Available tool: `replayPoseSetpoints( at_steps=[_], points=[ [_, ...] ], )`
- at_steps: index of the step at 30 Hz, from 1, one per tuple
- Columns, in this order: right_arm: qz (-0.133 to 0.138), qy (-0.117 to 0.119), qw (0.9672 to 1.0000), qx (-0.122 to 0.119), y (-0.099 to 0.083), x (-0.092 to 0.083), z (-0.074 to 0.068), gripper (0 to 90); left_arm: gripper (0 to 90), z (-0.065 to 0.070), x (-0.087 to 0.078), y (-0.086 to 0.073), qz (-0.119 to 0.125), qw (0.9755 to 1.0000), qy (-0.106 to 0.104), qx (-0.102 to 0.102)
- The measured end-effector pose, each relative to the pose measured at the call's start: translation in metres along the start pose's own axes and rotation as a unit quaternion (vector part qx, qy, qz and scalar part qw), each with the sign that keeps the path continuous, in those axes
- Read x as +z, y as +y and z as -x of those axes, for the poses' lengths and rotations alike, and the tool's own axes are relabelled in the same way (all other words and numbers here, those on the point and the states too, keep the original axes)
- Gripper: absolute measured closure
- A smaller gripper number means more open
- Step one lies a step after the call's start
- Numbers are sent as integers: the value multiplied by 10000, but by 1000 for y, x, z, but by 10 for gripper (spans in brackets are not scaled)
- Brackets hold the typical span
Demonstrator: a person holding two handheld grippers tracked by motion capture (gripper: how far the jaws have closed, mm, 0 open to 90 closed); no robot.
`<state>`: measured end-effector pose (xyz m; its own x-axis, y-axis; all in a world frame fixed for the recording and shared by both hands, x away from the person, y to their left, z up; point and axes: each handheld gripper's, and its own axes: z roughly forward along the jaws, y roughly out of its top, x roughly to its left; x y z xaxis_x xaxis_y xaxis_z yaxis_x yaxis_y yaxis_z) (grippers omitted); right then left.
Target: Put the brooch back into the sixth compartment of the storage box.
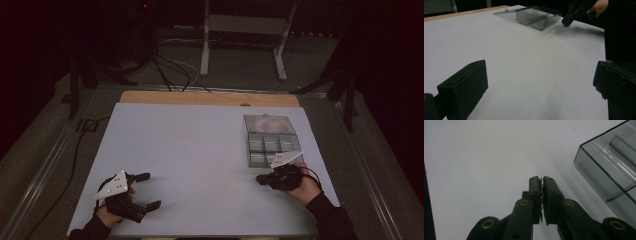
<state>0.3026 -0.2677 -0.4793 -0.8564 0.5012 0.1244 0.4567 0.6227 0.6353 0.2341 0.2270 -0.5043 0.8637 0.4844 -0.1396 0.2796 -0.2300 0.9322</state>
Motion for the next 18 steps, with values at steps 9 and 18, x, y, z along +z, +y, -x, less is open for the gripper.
replayPoseSetpoints(
  at_steps=[9, 18],
  points=[
    [36, -16, 10000, 4, 8, -7, 0, 860, 14, 0, -1, 0, 10, 10000, -1, 0],
    [101, -156, 9998, 10, 15, -15, 4, 860, 14, 0, -1, 0, 17, 10000, -4, -10]
  ],
)
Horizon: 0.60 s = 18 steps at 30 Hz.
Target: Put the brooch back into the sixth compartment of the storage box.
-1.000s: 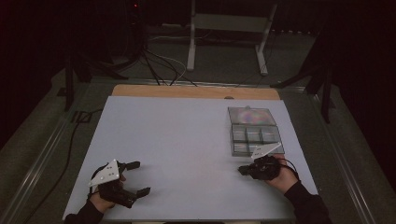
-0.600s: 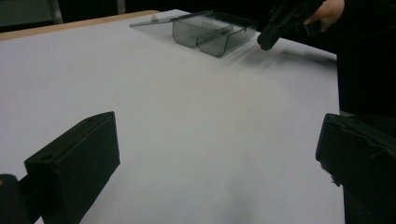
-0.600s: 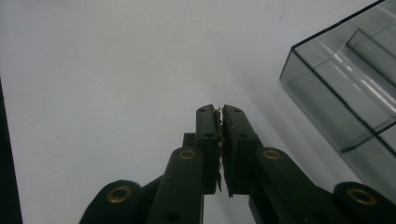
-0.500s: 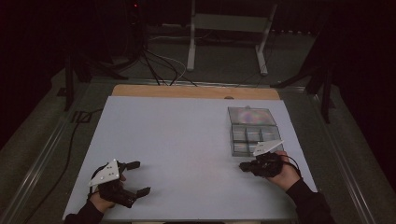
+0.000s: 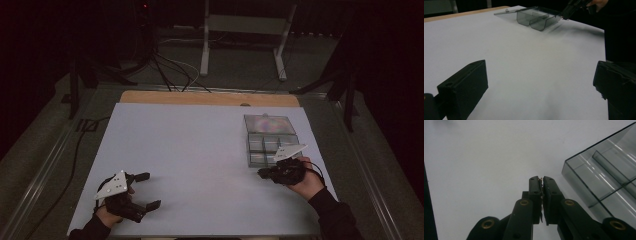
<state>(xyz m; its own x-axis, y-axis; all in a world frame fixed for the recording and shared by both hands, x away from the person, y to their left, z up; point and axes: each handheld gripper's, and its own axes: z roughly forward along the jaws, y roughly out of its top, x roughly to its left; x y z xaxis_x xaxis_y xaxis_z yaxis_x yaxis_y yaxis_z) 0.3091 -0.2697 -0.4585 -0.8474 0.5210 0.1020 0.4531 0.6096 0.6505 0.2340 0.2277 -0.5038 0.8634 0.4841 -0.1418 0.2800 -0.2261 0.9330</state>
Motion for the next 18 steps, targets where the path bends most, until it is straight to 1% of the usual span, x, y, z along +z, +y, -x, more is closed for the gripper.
replayPoseSetpoints(
  at_steps=[5, 18],
  points=[
    [11, -97, 10000, -20, 3, -6, 2, 860, 14, 0, 0, 0, 6, 10000, 2, -5],
    [135, -264, 9996, 4, 10, -18, 10, 860, 14, 0, -1, 0, 6, 10000, 2, 3]
  ],
)
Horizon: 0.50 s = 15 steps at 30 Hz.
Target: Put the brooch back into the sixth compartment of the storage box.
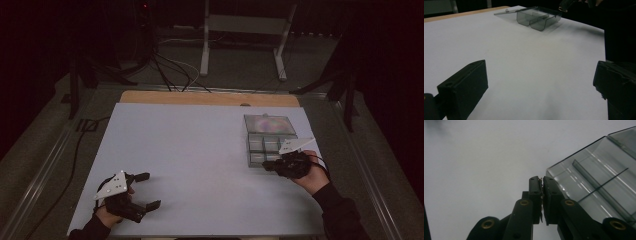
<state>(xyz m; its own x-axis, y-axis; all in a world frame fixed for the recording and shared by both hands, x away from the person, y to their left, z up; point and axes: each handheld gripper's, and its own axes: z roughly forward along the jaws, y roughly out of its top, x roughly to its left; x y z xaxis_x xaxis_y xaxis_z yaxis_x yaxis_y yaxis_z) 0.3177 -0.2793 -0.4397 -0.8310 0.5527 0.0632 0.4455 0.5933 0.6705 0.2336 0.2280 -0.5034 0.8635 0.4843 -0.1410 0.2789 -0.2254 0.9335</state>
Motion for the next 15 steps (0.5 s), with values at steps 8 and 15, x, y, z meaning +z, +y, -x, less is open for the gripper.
replayPoseSetpoints(
  at_steps=[8, 15],
  points=[
    [46, -110, 9999, 74, 2, -6, 7, 860, 14, 0, 0, 0, 9, 10000, -14, -31],
    [90, -207, 9997, 116, 3, -12, 12, 860, 14, 0, 0, 0, -2, 10000, -4, -9]
  ],
)
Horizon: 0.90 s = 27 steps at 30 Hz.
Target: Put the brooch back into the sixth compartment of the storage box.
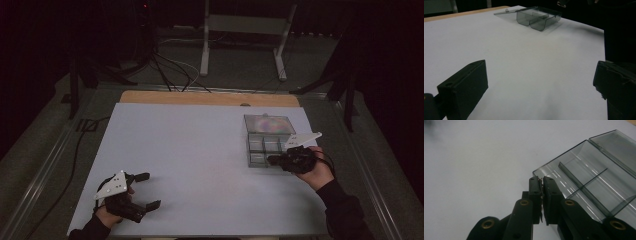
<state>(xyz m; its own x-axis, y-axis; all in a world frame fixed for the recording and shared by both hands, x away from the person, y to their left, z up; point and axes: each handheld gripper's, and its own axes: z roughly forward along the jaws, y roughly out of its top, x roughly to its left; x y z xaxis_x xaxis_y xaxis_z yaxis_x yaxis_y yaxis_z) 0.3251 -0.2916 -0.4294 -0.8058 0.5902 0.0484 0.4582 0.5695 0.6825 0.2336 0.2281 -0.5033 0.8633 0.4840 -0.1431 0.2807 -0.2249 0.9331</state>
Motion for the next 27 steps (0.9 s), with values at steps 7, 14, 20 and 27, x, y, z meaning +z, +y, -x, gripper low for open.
replayPoseSetpoints(
  at_steps=[7, 14, 20, 27],
  points=[
    [71, -128, 9999, 76, 0, -8, 8, 860, 14, 0, 0, 0, -6, 10000, 6, 3],
    [121, -268, 9995, 152, 1, -17, 16, 860, 13, 0, 0, 0, -9, 10000, 7, 3],
    [160, -379, 9989, 234, 1, -24, 24, 860, 14, 0, 0, 0, -22, 10000, 10, 7],
    [184, -512, 9977, 398, -1, -31, 34, 860, 14, 0, 0, 0, -18, 10000, 10, 9]
  ],
)
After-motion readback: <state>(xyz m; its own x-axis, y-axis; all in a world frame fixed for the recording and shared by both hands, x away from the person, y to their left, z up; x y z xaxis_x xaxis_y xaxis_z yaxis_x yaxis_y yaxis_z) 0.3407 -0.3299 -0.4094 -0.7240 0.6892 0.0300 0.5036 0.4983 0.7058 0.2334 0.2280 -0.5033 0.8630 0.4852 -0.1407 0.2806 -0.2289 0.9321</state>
